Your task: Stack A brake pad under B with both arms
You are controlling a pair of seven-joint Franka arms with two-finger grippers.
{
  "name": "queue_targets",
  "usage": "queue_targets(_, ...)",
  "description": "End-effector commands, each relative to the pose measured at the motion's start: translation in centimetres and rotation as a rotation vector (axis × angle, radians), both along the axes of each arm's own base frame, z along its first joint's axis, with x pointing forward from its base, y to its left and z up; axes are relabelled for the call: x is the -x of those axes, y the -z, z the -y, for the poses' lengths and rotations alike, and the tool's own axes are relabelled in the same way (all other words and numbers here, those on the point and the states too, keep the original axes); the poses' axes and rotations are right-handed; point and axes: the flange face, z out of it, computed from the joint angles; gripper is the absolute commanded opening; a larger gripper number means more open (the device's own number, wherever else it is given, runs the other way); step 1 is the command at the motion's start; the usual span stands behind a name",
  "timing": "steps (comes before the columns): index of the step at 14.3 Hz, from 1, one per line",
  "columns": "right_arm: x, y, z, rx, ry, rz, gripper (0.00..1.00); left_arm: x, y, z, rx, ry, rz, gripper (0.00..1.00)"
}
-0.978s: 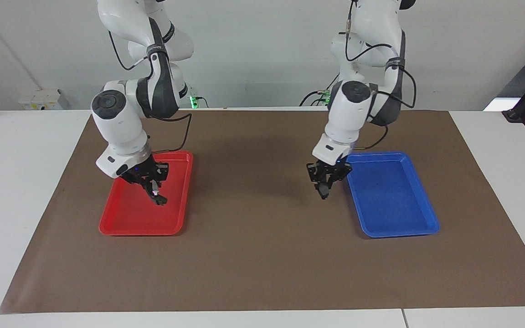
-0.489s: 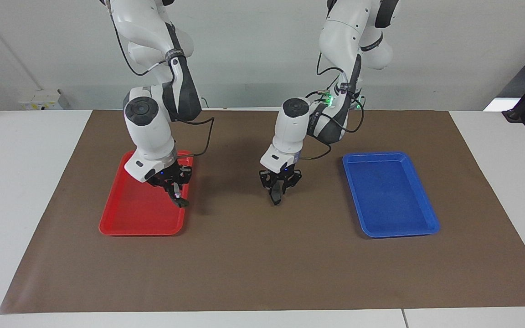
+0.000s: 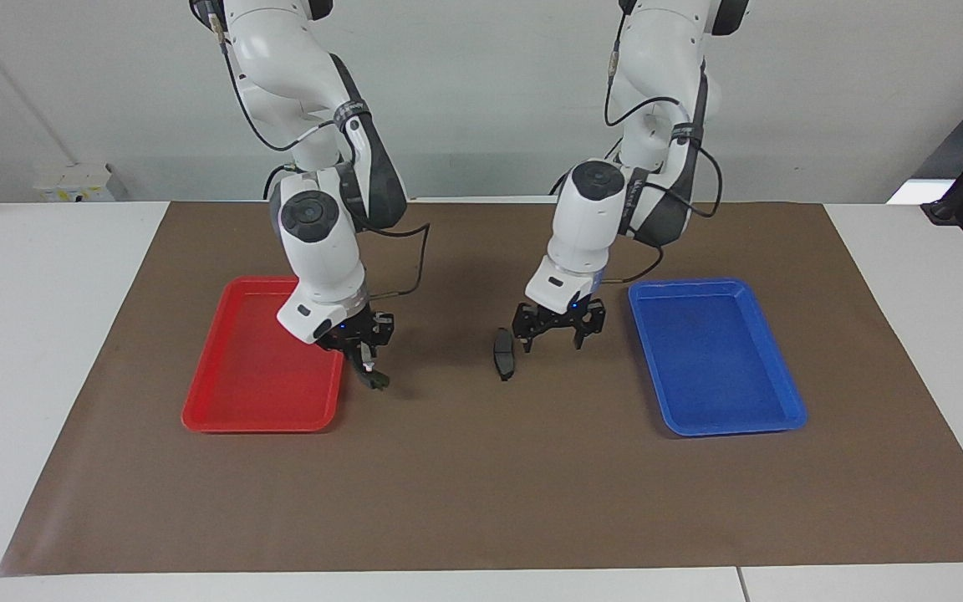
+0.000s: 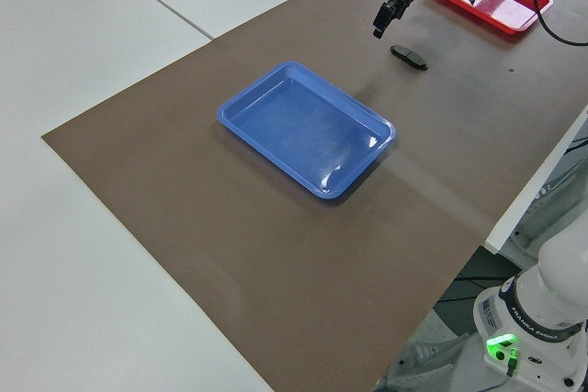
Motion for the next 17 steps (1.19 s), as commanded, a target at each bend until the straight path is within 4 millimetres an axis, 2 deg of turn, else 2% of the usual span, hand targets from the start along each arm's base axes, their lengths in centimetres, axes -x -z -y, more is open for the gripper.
queue_targets(1,-0.4,0.8,-4.5,-0.026,0.034,-0.001,0.00,-0.2,-2.8,-7.3,-0.046,0.017,-0.077,0.98)
queue_targets(2,-0.3,1.3,-5.2,-0.028,0.032,0.001,0.00,-0.5,-4.0,-9.5,-0.047,0.048,-0.075,0.98)
queue_targets(5,1.1,2.6,-9.3,-0.036,0.066,0.006,0.00,-1.4,-7.7,-17.2,-0.050,0.047,-0.067,0.99)
queue_targets(7,1.6,3.0,-11.2,-0.061,0.097,0.007,0.00,-1.4,-12.2,-23.2,-0.051,0.080,-0.053,0.99)
queue_targets(8,1.8,3.0,-12.8,-0.082,0.096,0.004,0.00,-1.3,-14.4,-25.5,-0.056,0.105,-0.072,0.99)
queue_targets(9,2.1,2.8,-14.3,-0.092,0.100,0.010,0.00,-1.3,-16.5,-26.6,-0.058,0.130,-0.094,0.99)
queue_targets(10,2.1,2.6,-14.6,-0.098,0.117,0.021,0.00,-1.3,-18.5,-27.9,-0.053,0.130,-0.103,0.99)
queue_targets(12,2.9,3.6,-15.4,-0.095,0.107,0.017,0.00,-1.7,-20.8,-30.0,-0.048,0.098,-0.125,0.99)
queue_targets(14,3.0,3.6,-15.7,-0.097,0.104,0.024,0.00,-1.6,-21.2,-29.9,-0.048,0.099,-0.139,0.99)
queue_targets(17,3.5,4.8,-16.4,-0.081,0.085,0.016,0.00,-0.4,-20.1,-29.4,-0.046,0.107,-0.169,0.99)
